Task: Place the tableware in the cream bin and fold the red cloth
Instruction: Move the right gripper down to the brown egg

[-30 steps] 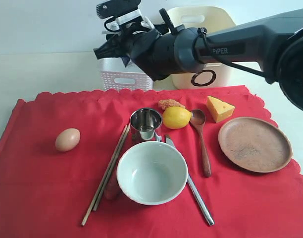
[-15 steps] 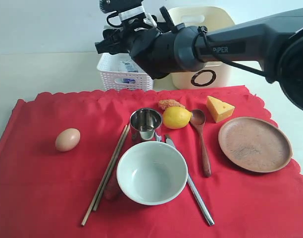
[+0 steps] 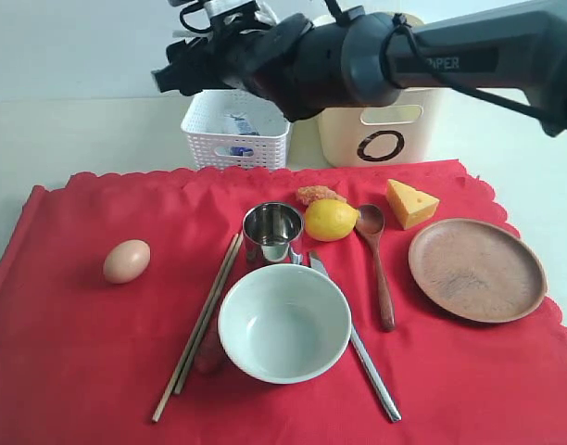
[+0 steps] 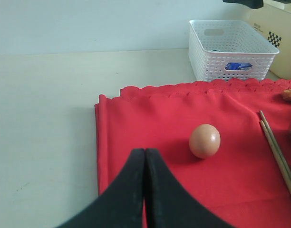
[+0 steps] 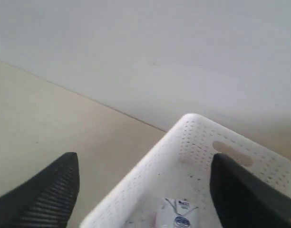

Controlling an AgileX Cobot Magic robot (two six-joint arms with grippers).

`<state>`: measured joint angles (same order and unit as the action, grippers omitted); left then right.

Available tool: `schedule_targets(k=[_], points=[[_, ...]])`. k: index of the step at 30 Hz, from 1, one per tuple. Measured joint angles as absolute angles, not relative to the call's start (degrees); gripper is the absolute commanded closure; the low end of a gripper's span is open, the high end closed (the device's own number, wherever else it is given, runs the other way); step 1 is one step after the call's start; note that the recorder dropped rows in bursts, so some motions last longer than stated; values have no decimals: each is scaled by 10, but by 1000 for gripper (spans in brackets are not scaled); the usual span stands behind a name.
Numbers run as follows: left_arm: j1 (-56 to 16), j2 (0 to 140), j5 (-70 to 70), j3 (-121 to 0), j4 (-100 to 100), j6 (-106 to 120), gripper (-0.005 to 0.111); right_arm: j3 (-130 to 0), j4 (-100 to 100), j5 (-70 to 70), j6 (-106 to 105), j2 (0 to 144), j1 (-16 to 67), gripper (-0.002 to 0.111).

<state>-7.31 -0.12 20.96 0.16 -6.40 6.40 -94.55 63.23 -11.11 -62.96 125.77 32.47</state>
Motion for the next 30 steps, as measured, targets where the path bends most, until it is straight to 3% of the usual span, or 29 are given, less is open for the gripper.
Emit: schedule_targets(k=[24,30], points=[[-73,-1,210,2,-64,64,107,-945,556,323,-691,1195,325,40],[-73,-1,210,2,-64,64,107,-945,532,370,-692,1198,333,40]])
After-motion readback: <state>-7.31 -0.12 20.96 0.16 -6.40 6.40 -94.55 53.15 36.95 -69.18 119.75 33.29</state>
